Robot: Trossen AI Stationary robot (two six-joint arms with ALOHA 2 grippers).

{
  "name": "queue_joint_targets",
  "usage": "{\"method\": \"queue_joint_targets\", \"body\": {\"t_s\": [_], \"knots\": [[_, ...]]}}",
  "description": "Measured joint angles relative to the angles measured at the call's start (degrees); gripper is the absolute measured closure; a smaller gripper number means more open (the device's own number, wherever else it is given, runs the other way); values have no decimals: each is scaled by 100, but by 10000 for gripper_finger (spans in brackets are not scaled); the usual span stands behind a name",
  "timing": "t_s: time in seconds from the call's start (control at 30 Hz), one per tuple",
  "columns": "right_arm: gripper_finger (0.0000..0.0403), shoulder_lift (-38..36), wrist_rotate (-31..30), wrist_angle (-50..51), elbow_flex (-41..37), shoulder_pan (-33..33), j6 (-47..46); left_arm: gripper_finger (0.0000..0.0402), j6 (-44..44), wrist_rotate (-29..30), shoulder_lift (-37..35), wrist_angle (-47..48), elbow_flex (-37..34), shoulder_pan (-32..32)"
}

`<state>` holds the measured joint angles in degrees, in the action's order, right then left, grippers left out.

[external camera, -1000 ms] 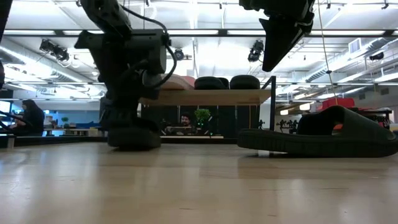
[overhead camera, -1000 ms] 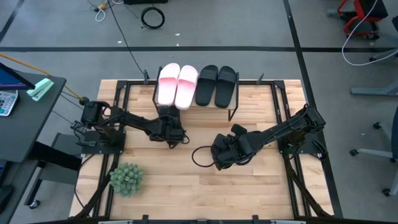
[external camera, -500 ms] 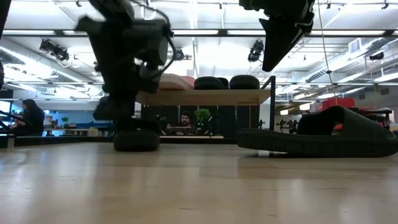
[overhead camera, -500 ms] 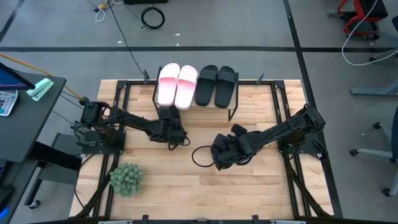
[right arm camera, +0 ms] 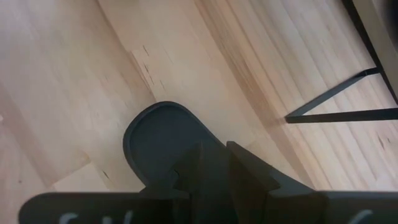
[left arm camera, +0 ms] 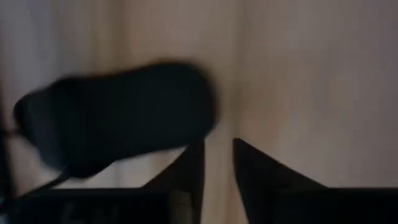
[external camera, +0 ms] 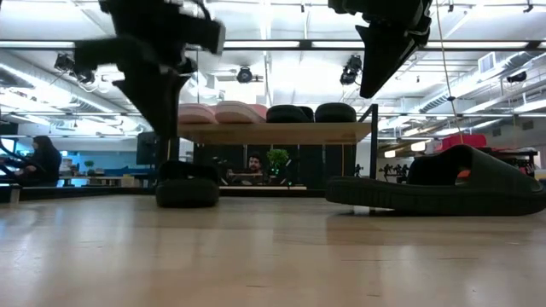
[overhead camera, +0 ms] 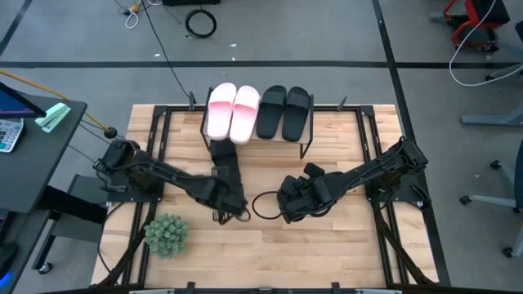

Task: Pick and place slides into the shelf
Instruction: Put the black slides under the shelf

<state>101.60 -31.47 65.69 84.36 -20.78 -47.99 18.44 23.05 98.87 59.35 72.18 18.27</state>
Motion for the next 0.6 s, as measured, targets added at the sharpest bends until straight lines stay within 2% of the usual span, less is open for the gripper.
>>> {"method": "queue_joint_targets", "body": {"t_s": [0.1, 0.17, 0.33, 0.6], "knots": [[325, 0, 0, 1, 0, 0, 2, 373, 41, -42, 0, -652, -44, 299], [325, 0, 0, 2, 0, 0, 5, 392, 69, -41, 1, -927, -54, 439], [325, 0, 0, 2, 0, -2, 7, 395, 261, -37, 165, -1278, -57, 548], [325, 0, 1, 2, 2, -2, 11, 397, 189, 12, 864, -1325, -63, 321]]}}
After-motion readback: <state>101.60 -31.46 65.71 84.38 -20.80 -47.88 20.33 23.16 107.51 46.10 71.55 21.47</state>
